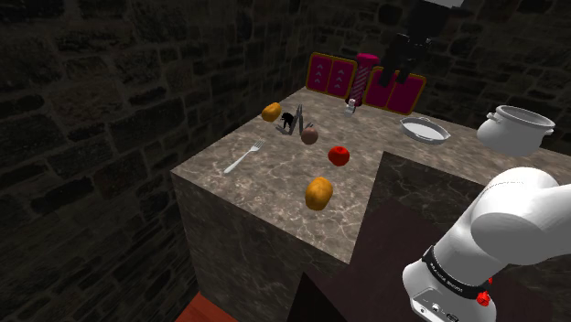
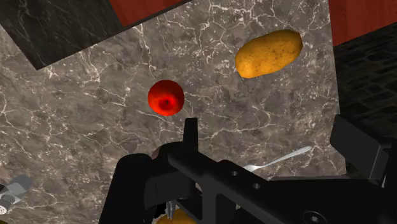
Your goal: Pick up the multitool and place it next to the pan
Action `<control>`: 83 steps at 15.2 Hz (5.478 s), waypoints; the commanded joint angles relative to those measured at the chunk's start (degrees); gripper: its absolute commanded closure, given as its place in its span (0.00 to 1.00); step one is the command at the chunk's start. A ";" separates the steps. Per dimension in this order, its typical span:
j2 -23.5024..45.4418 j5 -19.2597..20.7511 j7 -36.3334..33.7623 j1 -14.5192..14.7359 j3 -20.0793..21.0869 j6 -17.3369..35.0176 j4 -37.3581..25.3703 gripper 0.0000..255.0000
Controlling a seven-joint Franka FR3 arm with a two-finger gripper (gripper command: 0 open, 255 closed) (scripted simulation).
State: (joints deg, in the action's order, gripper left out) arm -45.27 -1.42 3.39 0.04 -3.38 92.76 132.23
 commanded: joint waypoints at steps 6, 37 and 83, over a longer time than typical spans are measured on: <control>7.87 2.29 9.10 1.29 -4.34 7.29 -0.08 0.00; 70.53 -8.02 56.91 2.77 -11.88 27.13 -39.21 0.00; 67.74 -6.73 55.63 2.68 -12.47 15.02 -48.68 1.00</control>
State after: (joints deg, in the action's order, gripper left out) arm 22.53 -8.21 59.10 2.75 -15.82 108.67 84.36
